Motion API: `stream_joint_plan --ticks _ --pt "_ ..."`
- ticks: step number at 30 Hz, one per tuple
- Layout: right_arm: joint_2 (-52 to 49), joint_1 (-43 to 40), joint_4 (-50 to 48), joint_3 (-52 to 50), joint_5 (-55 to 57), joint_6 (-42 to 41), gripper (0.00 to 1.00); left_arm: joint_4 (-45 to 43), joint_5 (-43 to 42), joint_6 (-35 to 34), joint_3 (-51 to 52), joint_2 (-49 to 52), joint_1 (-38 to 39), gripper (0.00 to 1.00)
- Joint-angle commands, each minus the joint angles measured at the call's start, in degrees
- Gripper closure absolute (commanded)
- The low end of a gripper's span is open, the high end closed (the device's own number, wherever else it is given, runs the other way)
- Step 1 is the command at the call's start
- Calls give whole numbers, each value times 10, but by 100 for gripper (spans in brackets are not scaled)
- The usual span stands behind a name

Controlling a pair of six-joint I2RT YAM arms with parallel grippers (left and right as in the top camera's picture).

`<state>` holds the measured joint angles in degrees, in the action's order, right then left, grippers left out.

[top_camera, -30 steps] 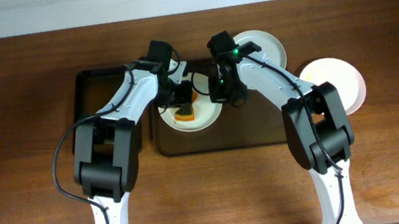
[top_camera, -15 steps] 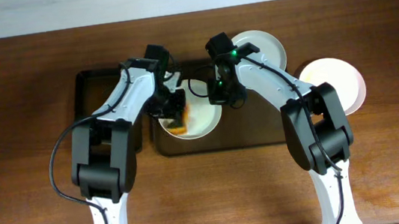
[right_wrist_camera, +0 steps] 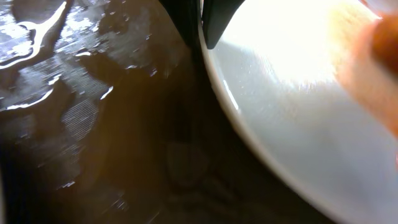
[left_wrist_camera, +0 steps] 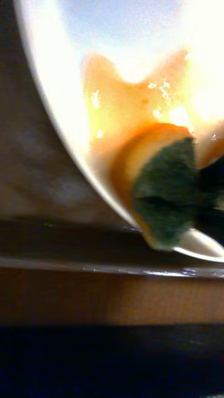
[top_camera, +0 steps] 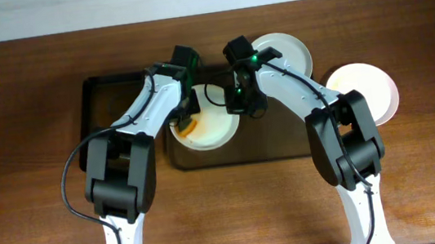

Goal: Clean dirty plates on tray and stack at the side
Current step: 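Scrub the held plate with the sponge in the left gripper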

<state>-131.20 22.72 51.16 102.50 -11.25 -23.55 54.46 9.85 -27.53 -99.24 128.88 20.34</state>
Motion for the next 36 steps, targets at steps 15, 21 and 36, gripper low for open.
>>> stream_joint_plan --ticks 15,21,36 --pt "-5 -89 -82 -105 -196 8 96 -205 21 29 20 16 10 100" --pt "-5 -89 -84 -105 -196 8 96 3 -113 201 20 16 25 100" --pt "-5 -85 -83 -105 -190 8 96 -159 28 118 14 16 5 100"
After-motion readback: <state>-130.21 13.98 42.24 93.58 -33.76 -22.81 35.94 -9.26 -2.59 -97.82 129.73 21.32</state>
